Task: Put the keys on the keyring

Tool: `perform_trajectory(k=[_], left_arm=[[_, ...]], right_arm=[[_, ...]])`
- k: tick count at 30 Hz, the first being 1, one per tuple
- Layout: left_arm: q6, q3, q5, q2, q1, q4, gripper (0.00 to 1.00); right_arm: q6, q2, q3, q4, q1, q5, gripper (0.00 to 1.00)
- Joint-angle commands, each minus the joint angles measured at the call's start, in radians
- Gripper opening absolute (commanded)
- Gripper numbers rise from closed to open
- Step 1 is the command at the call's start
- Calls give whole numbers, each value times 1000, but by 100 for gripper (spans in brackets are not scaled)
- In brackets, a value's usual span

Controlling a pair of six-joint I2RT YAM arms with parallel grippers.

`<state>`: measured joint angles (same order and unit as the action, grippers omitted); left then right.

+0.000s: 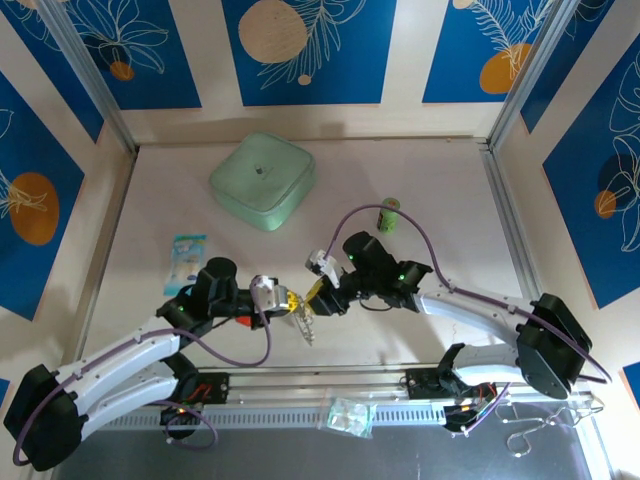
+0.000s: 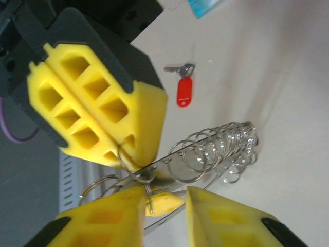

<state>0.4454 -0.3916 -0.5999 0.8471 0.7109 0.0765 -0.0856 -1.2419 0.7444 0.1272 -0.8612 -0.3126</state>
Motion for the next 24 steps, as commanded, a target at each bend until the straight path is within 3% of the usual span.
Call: perform_trajectory(k=[1, 8, 12, 24], left_arm=[[-106, 24, -15, -30, 13, 110, 0], [-226, 87, 1, -95, 13, 139, 0], [-261, 117, 34, -111, 13, 157, 0], [-233, 129, 37, -120, 14, 166, 0]], right_arm=[[84, 86, -46, -63, 4, 50, 34], [349, 201, -145, -182, 2, 46, 44], [352, 160, -94, -144, 1, -28, 42], [302, 12, -21, -104, -18, -73, 36]])
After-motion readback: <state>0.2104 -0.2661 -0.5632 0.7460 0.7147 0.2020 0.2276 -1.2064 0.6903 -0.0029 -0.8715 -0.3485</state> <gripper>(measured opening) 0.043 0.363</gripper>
